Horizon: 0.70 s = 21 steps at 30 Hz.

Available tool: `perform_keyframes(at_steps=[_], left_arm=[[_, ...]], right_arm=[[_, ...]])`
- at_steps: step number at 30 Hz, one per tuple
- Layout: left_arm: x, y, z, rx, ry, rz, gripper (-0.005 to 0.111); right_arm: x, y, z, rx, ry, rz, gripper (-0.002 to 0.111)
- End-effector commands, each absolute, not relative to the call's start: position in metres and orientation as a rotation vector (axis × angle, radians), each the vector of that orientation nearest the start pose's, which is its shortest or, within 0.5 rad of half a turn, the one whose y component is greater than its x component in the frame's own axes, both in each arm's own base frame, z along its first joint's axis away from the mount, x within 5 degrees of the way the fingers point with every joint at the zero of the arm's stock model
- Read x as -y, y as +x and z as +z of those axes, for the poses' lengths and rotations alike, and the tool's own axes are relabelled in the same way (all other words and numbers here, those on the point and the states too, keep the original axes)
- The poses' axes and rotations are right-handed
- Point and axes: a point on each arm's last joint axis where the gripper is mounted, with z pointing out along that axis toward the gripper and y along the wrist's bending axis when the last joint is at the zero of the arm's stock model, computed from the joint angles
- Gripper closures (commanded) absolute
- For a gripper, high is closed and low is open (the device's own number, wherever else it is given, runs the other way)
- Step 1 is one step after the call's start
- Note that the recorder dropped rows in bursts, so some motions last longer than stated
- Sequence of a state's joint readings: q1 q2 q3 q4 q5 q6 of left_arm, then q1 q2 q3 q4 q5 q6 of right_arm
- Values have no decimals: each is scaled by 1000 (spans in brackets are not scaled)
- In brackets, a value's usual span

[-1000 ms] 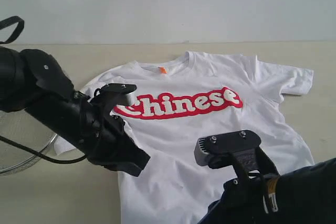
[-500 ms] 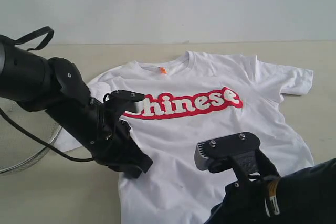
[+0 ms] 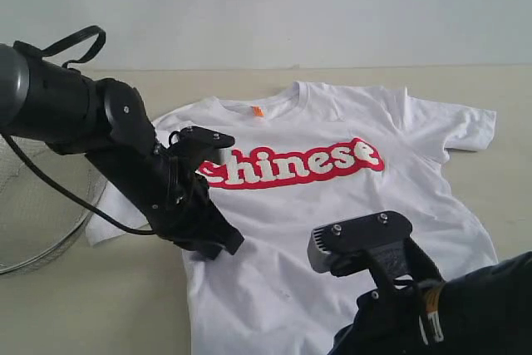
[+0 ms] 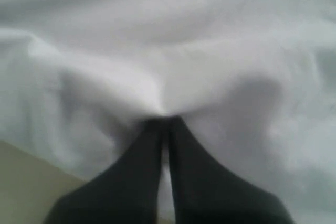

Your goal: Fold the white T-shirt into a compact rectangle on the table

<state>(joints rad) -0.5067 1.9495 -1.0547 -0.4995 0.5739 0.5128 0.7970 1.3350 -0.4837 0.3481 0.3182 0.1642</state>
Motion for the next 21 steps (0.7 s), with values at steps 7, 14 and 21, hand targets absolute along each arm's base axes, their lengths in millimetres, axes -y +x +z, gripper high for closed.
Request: perform_keyframes(at_steps=[7, 14, 21], left_arm=[[186, 308, 102, -2832, 886, -369, 102], [181, 324, 108, -2801, 830, -368, 102], [177, 344, 115, -2765, 811, -351, 102]], right_arm=[[-160, 142, 170, -2699, -471, 543, 108], [-160, 142, 170, -2699, -471, 543, 108], [-160, 142, 170, -2699, -471, 543, 108]])
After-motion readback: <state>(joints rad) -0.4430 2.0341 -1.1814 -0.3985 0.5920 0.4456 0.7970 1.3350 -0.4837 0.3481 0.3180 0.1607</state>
